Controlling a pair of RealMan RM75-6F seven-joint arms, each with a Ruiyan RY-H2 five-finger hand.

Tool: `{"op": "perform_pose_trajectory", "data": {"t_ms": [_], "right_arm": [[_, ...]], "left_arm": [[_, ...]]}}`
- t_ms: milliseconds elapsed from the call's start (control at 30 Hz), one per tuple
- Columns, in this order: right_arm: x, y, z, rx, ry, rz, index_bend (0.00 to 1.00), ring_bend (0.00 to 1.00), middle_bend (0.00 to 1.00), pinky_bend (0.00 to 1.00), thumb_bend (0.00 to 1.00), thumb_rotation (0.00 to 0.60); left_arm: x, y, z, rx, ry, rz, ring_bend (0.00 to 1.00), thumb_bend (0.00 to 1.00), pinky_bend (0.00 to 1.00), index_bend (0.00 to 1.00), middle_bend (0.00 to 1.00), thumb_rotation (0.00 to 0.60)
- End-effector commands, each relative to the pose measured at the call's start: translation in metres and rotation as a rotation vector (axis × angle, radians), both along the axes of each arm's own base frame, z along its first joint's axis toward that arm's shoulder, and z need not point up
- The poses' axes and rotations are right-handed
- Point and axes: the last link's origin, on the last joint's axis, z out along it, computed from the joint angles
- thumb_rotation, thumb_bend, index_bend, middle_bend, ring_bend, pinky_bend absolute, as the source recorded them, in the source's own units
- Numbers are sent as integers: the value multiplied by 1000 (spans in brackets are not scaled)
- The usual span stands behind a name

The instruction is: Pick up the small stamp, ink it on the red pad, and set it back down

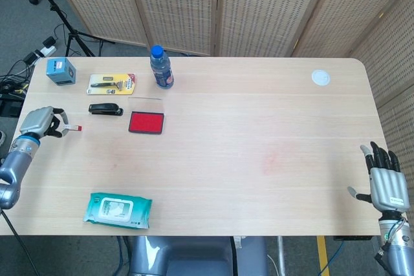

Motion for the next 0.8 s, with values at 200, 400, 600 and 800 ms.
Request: {"op": "perform_pose_trajectory", "data": {"t_ms": [200,400,600,800], "right_arm": [[-3,-2,2,-2,-10,-12,0,0,0,0,0,600],[-5,-3,3,0,-18,-22,0,0,0,0,0,600],[-9,-5,4,3,-24,-39,0,0,0,0,0,600],[-14,-8,4,4,-29,-58,0,0,0,0,0,600]], "left_arm": [[97,23,12,-163,-31,-113,1000,414,989,645,970,600],[147,37,5,-223,-17,-159,1000,405,989,646,971,600],[166,49,-17,-270,-5,-139,1000,405,989,645,971,600],[171,60,-47,-301,4,-90,1000,406,989,645,971,600]]}}
